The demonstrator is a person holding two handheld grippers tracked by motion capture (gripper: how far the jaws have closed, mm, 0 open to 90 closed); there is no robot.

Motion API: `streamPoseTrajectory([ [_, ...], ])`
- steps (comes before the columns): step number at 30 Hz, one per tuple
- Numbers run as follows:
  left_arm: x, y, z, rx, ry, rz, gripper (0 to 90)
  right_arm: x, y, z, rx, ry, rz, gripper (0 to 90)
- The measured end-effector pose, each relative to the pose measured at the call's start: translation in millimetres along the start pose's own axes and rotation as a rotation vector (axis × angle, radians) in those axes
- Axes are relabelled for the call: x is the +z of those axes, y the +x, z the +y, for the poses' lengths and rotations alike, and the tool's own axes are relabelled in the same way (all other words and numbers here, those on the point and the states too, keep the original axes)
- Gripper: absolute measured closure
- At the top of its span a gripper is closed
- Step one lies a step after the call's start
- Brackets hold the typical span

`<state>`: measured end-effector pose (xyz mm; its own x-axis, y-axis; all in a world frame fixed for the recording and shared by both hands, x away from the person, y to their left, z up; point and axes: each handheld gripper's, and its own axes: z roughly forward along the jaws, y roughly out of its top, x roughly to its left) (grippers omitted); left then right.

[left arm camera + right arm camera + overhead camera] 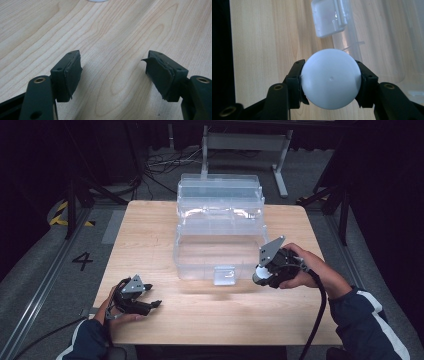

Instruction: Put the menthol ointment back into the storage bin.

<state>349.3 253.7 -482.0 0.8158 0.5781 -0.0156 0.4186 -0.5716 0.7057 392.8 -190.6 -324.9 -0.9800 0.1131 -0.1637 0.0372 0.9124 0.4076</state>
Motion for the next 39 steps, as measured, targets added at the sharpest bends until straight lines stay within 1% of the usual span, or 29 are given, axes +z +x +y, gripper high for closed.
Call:
streamPoseTrajectory([
  [1, 0.1, 0.0, 0.0, 0.000, -0.001, 0.000, 29.0, -0.7, -1.0, 0.2, 0.001, 0.000, -0.009, 50.4],
  [6, 0.0, 0.0, 0.0, 0.000, 0.000, 0.000, 29.0, -7.2, -8.6, 1.8, 0.013, -0.013, -0.017, 50.4],
  [9, 0.0, 0.1, 0.0, -0.001, -0.001, 0.000, 29.0, -9.7, -14.5, 2.2, 0.021, -0.009, -0.030, 50.4],
  [10, 0.0, 0.0, 0.0, -0.001, -0.001, 0.000, 29.1, -10.4, -17.9, 1.8, 0.020, -0.010, -0.033, 50.4],
  [11, 0.0, 0.0, 0.0, -0.001, -0.001, 0.000, 29.0, -13.1, -23.8, 0.9, 0.039, -0.008, -0.048, 50.4],
  [12, 0.0, 0.0, 0.0, -0.001, -0.001, 0.001, 29.0, -13.1, -23.8, 0.9, 0.039, -0.008, -0.048, 50.4],
  [13, 0.0, 0.1, 0.0, -0.001, -0.001, 0.000, 29.0, -14.1, -25.9, 0.7, 0.043, -0.004, -0.058, 50.4],
  [16, 0.0, 0.1, 0.0, -0.001, -0.001, 0.000, 29.0, -16.8, -35.6, -1.6, 0.066, -0.012, -0.074, 50.4],
  [20, 0.0, 0.1, 0.0, -0.002, -0.001, -0.001, 29.1, -17.2, -45.1, -3.8, 0.075, -0.003, -0.093, 50.4],
  [21, 0.0, 0.2, 0.0, -0.001, -0.001, -0.001, 29.1, -17.3, -46.0, -4.0, 0.087, -0.002, -0.095, 50.4],
  [27, 0.0, 0.1, 0.0, -0.001, -0.001, 0.000, 29.1, -16.7, -56.4, -4.4, 0.096, -0.011, -0.101, 50.4],
  [35, 0.0, 0.3, 0.0, -0.001, -0.001, -0.001, 29.1, -13.3, -69.7, -2.4, 0.108, 0.008, -0.112, 50.5],
  [37, 0.0, 0.2, 0.0, -0.001, -0.001, -0.001, 29.0, -10.9, -73.6, -1.7, 0.112, 0.015, -0.105, 50.4],
  [38, 0.0, 0.3, 0.0, -0.001, -0.001, -0.001, 29.1, -9.6, -75.0, -1.5, 0.121, 0.018, -0.102, 50.4],
  [39, 0.0, 0.3, 0.0, -0.001, -0.001, -0.001, 29.1, -7.6, -77.0, -1.3, 0.114, 0.021, -0.103, 50.4],
])
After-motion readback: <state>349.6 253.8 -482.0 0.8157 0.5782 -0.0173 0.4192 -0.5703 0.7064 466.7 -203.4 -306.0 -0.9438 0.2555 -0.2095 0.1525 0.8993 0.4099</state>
